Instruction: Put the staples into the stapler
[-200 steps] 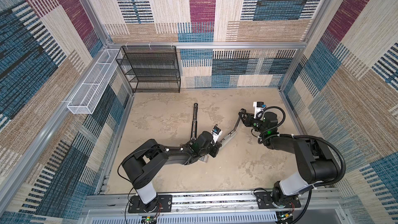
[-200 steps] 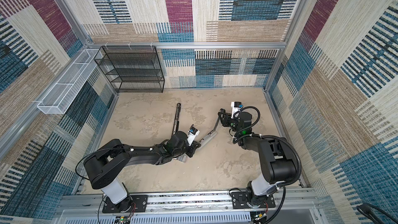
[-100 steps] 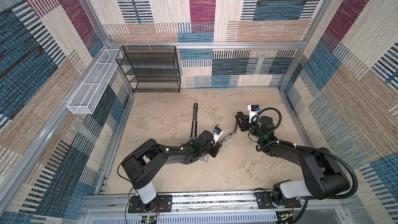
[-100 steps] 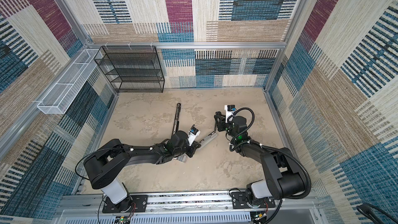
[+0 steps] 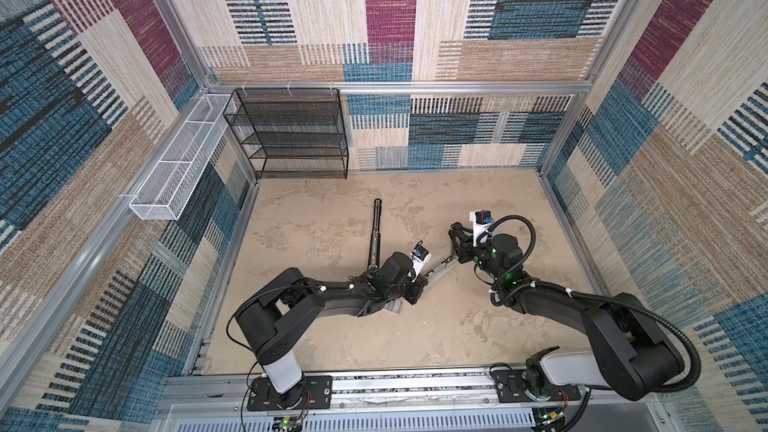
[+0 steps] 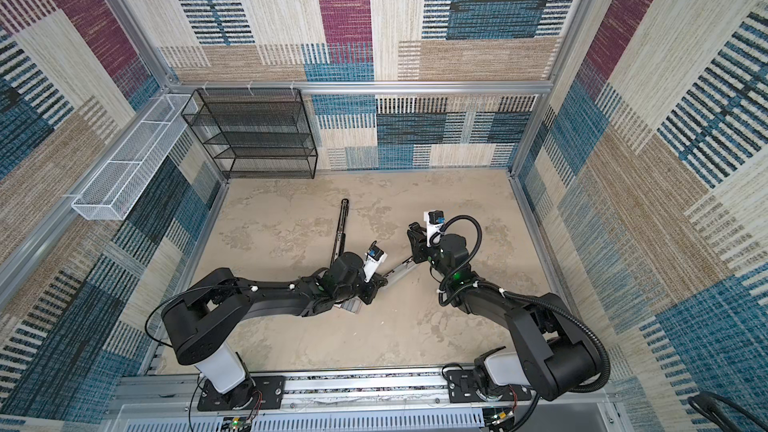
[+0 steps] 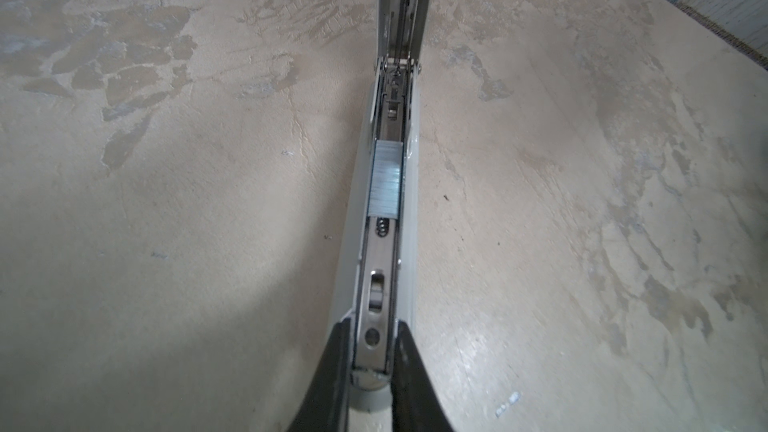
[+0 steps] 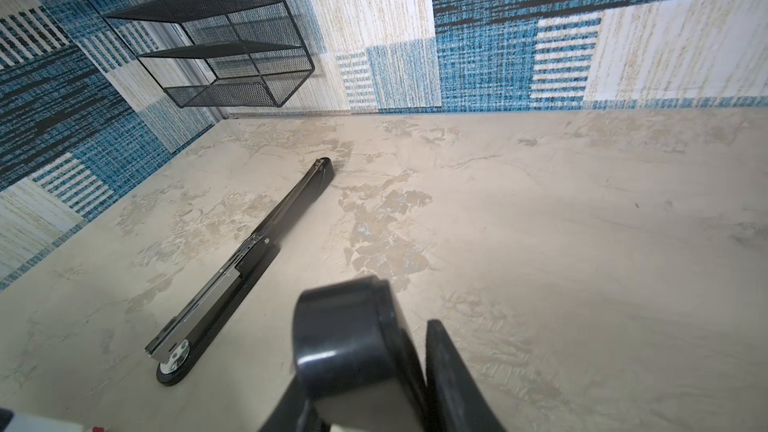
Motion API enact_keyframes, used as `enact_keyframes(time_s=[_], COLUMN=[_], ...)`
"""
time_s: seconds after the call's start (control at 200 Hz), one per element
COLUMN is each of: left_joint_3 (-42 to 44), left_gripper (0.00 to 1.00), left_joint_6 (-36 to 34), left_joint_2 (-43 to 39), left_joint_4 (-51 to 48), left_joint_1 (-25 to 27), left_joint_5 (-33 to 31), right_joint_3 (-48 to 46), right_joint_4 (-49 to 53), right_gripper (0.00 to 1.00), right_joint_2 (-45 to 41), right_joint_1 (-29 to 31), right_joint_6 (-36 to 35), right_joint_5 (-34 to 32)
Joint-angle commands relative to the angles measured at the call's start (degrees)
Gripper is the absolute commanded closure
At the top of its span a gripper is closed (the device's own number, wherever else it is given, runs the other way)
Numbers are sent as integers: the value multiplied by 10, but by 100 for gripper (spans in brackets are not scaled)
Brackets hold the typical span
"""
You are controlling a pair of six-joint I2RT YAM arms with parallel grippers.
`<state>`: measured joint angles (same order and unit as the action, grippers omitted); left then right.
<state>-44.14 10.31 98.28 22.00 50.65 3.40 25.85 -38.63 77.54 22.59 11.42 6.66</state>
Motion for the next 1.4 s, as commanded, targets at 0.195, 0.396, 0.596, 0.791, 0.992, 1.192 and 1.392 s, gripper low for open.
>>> enact_keyframes(time_s=[0.195, 0.396, 0.596, 0.791, 0.992, 1.192, 1.392], left_joint_3=[-15, -19, -24, -23, -27, -28, -28], left_gripper=[100, 100, 100, 100, 100, 100, 100], left_joint_6=[5, 6, 7, 12, 10, 10, 10], left_joint_2=[0, -3, -5, -8, -13, -20, -26], left_joint_4=[116, 117, 113, 115, 111, 108, 104], left_joint_1=[-1, -1, -1, -1, -1, -1, -2], left_joint_5=[0, 5, 10, 11, 11, 8, 7], right_joint_3=[3, 4, 4, 3, 3, 4, 3], right_joint_4=[3, 6, 8, 8, 11, 14, 15], right_gripper=[65, 65, 65, 65, 65, 65, 65], right_joint_2=[1, 7, 10, 16, 15, 15, 14], right_joint_1=[42, 58, 63, 75, 82, 89, 94], right_joint_6=[59, 53, 51, 49, 46, 42, 40], right_joint_5=[75, 61, 49, 42, 37, 31, 26])
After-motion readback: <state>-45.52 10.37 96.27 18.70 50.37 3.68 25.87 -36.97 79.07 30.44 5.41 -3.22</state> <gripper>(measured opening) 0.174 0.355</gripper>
